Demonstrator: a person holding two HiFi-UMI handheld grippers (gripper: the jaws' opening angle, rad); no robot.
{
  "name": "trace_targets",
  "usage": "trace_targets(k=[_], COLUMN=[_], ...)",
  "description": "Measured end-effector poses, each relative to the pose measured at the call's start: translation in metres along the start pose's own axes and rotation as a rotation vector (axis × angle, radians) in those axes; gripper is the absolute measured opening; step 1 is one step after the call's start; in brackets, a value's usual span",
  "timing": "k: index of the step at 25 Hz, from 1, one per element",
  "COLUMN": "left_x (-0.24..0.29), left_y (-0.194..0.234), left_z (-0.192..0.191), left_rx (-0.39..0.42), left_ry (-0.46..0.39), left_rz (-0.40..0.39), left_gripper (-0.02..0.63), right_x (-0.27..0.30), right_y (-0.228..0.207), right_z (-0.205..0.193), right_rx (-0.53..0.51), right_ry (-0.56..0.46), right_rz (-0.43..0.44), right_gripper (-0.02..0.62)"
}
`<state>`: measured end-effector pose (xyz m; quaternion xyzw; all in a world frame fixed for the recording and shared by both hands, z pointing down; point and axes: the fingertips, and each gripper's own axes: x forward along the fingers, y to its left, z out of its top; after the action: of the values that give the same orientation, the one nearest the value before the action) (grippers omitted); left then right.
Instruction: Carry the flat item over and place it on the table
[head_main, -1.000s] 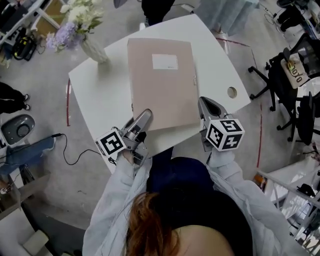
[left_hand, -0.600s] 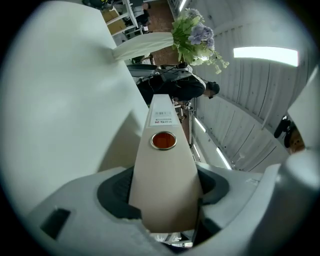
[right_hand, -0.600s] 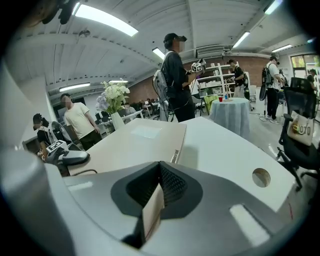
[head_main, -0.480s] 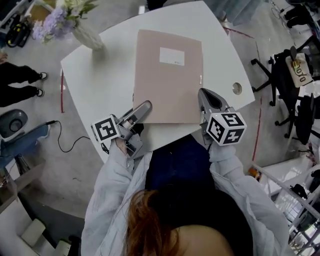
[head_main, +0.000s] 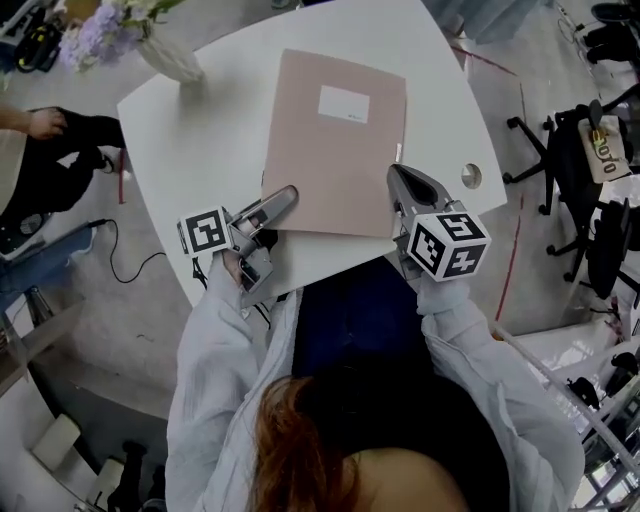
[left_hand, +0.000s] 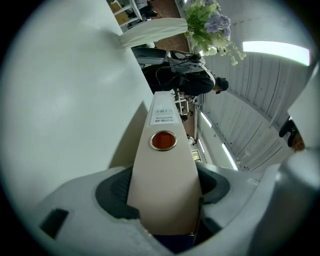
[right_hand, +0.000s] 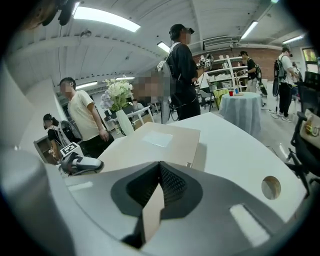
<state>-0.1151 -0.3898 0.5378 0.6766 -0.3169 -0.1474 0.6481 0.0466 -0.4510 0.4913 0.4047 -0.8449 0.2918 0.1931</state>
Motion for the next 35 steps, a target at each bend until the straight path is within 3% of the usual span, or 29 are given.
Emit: trace_targets(k=[6,10,17,20,23,26,35], left_x=[0.005,0.009,0.000,-0.007,-0.007,-0.005,-0.028], left_y=[0.003,0.001,0.012,0.016,0.013,0.006,-0.010], left_z=[0.002,0.010,0.026,0.035,0.039,0.031,0.020], left_rx=[0.061,0.150,0.385,0.561,0.700,0.693,0.672], left_ry=[-0.014,-0.036,-0.058,-0.057,-0.047,-0.048,-0.148], left_rz=[0.065,0.123,0.316,0.457,0.543,0.514,0.504], left_gripper=[0.309,0.331,0.369,0.351,0.486,0.518,0.517], right_x=[-0.001,-0.004,-0.003,-0.003,-0.003,-0.004,-0.005], right_y=[-0.004,-0.005,0.001,-0.001,-0.003,-0.003,-0.001], right_z=[0.002,0.002,0.003,0.002,0.001,0.000,-0.005], right_rx=[-0.008,-0.012,-0.020,-0.021,-0.020,-0.023,-0.040], right_ry=[0.002,0.008,0.009,0.011,0.011,0.013,0.015], right_rz=[0.033,0.050,0.071,0.066,0.060,0.062,0.088], right_gripper=[0.009,0.009,0.009,0.009,0.009,0.009,0.009])
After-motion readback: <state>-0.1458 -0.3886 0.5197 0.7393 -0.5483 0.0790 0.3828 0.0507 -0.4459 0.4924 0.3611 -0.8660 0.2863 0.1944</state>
